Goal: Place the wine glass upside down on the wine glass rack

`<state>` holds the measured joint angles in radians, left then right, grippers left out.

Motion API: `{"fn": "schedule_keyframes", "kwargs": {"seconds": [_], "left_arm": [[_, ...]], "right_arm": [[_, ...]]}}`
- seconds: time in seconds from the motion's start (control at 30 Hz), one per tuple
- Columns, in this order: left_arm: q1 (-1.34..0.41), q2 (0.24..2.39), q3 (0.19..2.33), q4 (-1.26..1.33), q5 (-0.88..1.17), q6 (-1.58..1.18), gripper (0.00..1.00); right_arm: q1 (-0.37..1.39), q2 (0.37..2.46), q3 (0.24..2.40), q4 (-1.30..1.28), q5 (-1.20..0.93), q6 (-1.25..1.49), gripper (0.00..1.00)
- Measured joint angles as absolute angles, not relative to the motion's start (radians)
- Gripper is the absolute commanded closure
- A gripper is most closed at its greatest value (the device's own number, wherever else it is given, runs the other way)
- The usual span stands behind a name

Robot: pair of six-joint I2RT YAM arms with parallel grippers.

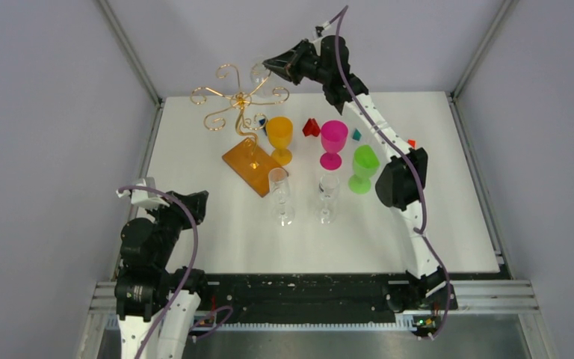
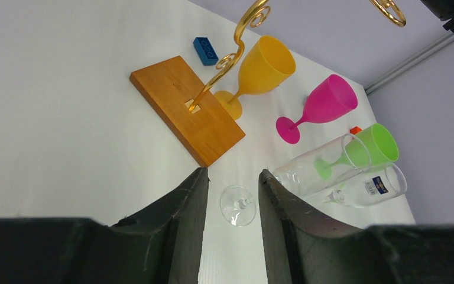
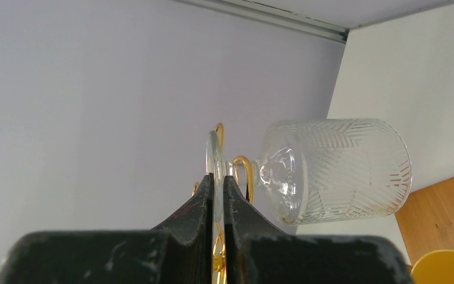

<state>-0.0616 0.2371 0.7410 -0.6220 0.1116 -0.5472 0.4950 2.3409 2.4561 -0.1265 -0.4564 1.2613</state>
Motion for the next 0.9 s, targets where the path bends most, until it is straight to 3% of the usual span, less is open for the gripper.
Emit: {"fn": "schedule_keyframes", "kwargs": {"seconds": [0.9], "left_arm": [[-0.062, 0.233, 0.741, -0.622, 0.112, -0.547, 0.57]], "right_arm": [[0.495, 2.353, 2.476, -0.093, -0.550, 1.279, 1.00]]}}
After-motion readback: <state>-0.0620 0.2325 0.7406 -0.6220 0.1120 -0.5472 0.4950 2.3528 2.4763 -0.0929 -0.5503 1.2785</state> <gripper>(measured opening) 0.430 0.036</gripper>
